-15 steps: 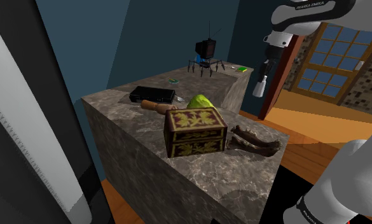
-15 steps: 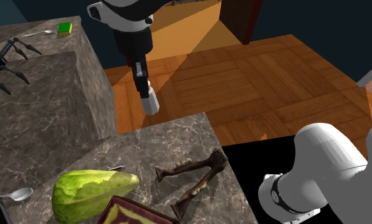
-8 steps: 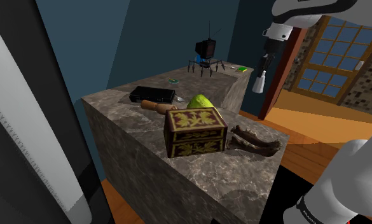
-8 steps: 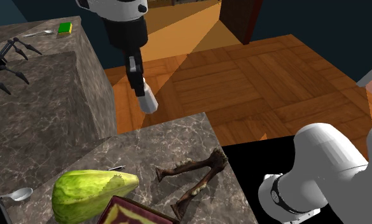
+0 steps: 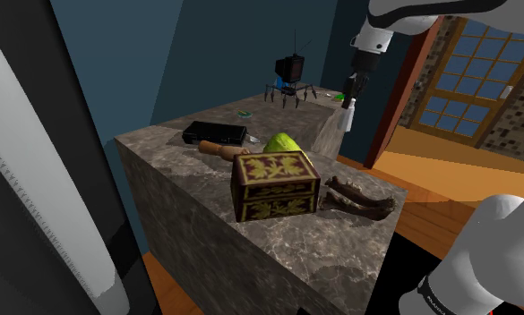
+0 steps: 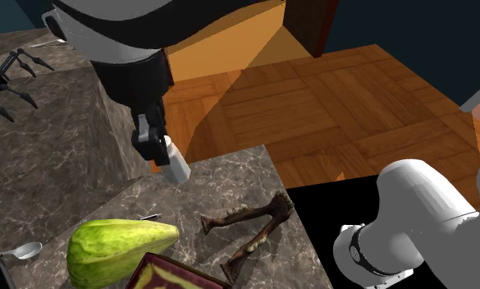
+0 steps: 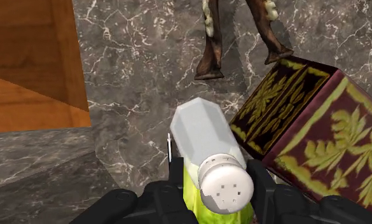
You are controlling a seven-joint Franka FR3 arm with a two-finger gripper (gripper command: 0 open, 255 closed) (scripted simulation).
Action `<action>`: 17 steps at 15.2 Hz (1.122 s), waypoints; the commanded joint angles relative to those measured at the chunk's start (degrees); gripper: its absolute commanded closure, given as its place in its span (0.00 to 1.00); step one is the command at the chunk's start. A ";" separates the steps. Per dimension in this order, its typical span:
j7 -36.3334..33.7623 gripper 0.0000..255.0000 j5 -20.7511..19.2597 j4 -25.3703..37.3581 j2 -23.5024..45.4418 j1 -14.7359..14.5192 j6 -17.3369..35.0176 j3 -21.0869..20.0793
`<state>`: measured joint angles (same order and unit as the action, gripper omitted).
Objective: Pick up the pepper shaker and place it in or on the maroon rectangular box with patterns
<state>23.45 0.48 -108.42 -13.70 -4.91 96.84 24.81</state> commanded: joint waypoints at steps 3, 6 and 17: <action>-5.92 1.00 0.60 0.00 -0.29 -2.15 0.03 -3.80; -9.94 1.00 1.23 0.72 0.24 -3.76 0.03 -6.38; -23.68 1.00 3.56 8.56 6.59 -9.76 -0.66 -14.62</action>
<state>1.12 3.79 -101.04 -8.19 -14.09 96.18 10.90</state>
